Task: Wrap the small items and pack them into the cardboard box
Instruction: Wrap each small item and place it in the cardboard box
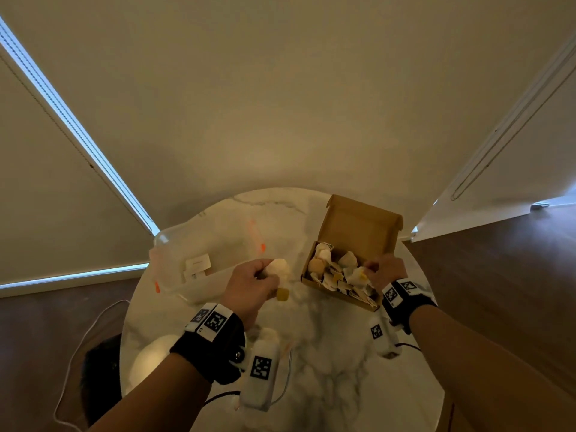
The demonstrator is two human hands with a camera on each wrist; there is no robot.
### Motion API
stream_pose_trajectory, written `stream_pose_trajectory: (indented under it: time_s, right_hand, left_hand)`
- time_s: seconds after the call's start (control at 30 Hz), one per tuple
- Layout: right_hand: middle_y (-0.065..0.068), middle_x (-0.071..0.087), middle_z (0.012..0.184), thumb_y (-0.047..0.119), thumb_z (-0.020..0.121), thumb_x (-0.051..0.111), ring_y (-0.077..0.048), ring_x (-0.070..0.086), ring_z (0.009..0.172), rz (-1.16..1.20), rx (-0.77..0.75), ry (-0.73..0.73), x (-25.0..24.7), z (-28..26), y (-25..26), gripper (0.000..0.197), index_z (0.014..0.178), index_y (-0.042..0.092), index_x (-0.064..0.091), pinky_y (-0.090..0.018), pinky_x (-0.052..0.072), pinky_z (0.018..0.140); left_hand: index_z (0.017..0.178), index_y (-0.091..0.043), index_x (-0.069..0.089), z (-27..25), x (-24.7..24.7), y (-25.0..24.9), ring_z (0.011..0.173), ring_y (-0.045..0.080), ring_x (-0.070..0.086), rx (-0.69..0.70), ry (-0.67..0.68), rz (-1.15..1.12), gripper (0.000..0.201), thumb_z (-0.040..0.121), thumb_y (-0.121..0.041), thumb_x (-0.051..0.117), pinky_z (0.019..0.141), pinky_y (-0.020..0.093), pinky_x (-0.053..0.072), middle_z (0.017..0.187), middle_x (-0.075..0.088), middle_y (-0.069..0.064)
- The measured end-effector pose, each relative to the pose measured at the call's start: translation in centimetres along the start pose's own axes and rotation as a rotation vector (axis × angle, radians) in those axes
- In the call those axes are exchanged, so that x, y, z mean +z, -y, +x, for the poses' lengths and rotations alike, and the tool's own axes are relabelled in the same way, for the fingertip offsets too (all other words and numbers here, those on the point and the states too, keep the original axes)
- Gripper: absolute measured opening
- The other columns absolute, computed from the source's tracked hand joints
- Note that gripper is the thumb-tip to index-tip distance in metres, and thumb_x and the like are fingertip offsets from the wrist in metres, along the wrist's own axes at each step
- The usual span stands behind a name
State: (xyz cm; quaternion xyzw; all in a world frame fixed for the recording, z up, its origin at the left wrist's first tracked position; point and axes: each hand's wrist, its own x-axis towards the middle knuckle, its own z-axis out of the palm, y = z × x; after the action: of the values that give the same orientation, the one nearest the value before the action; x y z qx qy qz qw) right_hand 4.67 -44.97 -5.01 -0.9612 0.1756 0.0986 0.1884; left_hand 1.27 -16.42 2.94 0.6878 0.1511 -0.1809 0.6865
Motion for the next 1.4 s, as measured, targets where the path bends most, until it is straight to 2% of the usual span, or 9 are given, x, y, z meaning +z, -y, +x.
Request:
stream_pose_trajectory:
  time_s: [0.17, 0.33, 0.47, 0.57, 0.67, 0.73, 0.97, 1.13, 1.4]
  right_hand:
    - [-0.006, 0.065, 0.112, 0.018, 0.093, 0.054, -0.023, 0.058, 0.101, -0.005, -0.066, 0.0, 0.7, 3.1, 2.5, 0.021, 0.107, 0.018, 0.07, -0.024, 0.039, 0.075]
    - [-0.003, 0.061, 0.119, 0.03, 0.09, 0.06, -0.022, 0.056, 0.108, -0.005, -0.101, 0.147, 1.2, 4.4, 2.8, 0.027, 0.115, 0.02, 0.066, -0.031, 0.046, 0.091]
    - [-0.005, 0.065, 0.115, 0.027, 0.094, 0.056, -0.022, 0.058, 0.104, 0.165, -0.108, 0.026, 0.1, 2.7, 2.9, 0.024, 0.111, 0.015, 0.067, -0.033, 0.046, 0.09]
    - [0.006, 0.069, 0.102, 0.017, 0.093, 0.057, -0.013, 0.061, 0.095, 0.37, -0.276, -0.054, -1.5, -0.8, 5.0, 0.018, 0.105, 0.022, 0.07, -0.025, 0.048, 0.084]
    - [0.015, 0.066, 0.108, 0.016, 0.089, 0.061, -0.004, 0.064, 0.093, 0.544, -0.477, 0.076, -2.8, -5.1, 7.9, 0.027, 0.112, 0.029, 0.068, -0.017, 0.051, 0.081]
    - [0.012, 0.068, 0.109, 0.026, 0.086, 0.064, -0.006, 0.066, 0.092, 0.594, -0.558, 0.132, -3.2, -7.0, 9.2, 0.029, 0.114, 0.028, 0.068, -0.022, 0.054, 0.08]
    - [-0.01, 0.073, 0.081, 0.009, 0.087, 0.067, -0.019, 0.067, 0.069, 0.859, -0.469, 0.137, -5.4, -10.4, 10.0, 0.005, 0.084, 0.006, 0.07, -0.03, 0.055, 0.065]
    - [-0.012, 0.069, 0.068, 0.002, 0.09, 0.061, -0.019, 0.062, 0.059, 1.021, -0.406, 0.162, -7.7, -11.7, 10.4, 0.011, 0.085, -0.006, 0.063, -0.029, 0.052, 0.06]
    - [-0.011, 0.063, 0.058, 0.005, 0.093, 0.058, -0.026, 0.058, 0.049, 1.147, -0.354, 0.189, -10.6, -13.9, 11.9, 0.012, 0.091, -0.007, 0.059, -0.031, 0.047, 0.048]
  left_hand:
    - [0.098, -0.002, 0.068, 0.5, -0.7, 0.5, 0.08, 0.022, 0.063, 0.018, -0.034, -0.075, 0.014, 0.087, 0.005, 0.063, 0.077, 0.034, 0.06, 0.102, 0.066, 0.018]
    - [0.097, 0.001, 0.068, 0.5, -1.2, 0.8, 0.075, 0.023, 0.066, 0.051, -0.037, -0.076, 0.011, 0.086, 0.002, 0.065, 0.078, 0.038, 0.06, 0.09, 0.068, 0.016]
    - [0.088, -0.009, 0.073, 0.7, -1.1, 0.4, 0.08, 0.024, 0.068, 0.098, -0.069, -0.006, 0.006, 0.086, -0.007, 0.068, 0.08, 0.042, 0.059, 0.092, 0.07, 0.018]
    - [0.076, -0.021, 0.076, 0.6, -0.6, -0.4, 0.086, 0.022, 0.068, 0.191, -0.029, 0.112, 0.014, 0.087, -0.018, 0.068, 0.082, 0.038, 0.058, 0.087, 0.074, 0.009]
    - [0.074, -0.027, 0.074, -0.2, 0.2, -1.8, 0.079, 0.003, 0.067, 0.315, 0.009, 0.234, 0.02, 0.088, -0.014, 0.067, 0.076, 0.017, 0.053, 0.079, 0.074, -0.004]
    - [0.078, -0.024, 0.074, -0.7, 0.8, -2.8, 0.081, 0.007, 0.07, 0.368, 0.027, 0.238, 0.017, 0.087, -0.011, 0.068, 0.077, 0.02, 0.054, 0.08, 0.075, -0.002]
    - [0.078, -0.022, 0.067, -2.0, 1.2, -4.3, 0.071, 0.011, 0.069, 0.443, 0.026, 0.215, 0.018, 0.08, -0.006, 0.074, 0.069, 0.028, 0.055, 0.074, 0.074, -0.001]
    - [0.073, -0.018, 0.058, -2.6, 0.7, -4.9, 0.071, 0.015, 0.067, 0.58, 0.018, 0.284, 0.024, 0.078, -0.002, 0.076, 0.066, 0.027, 0.055, 0.076, 0.068, 0.003]
    - [0.083, -0.039, 0.069, -3.2, 0.7, -5.2, 0.07, -0.002, 0.067, 0.652, -0.044, 0.4, 0.029, 0.08, -0.011, 0.076, 0.067, 0.015, 0.052, 0.08, 0.067, -0.026]
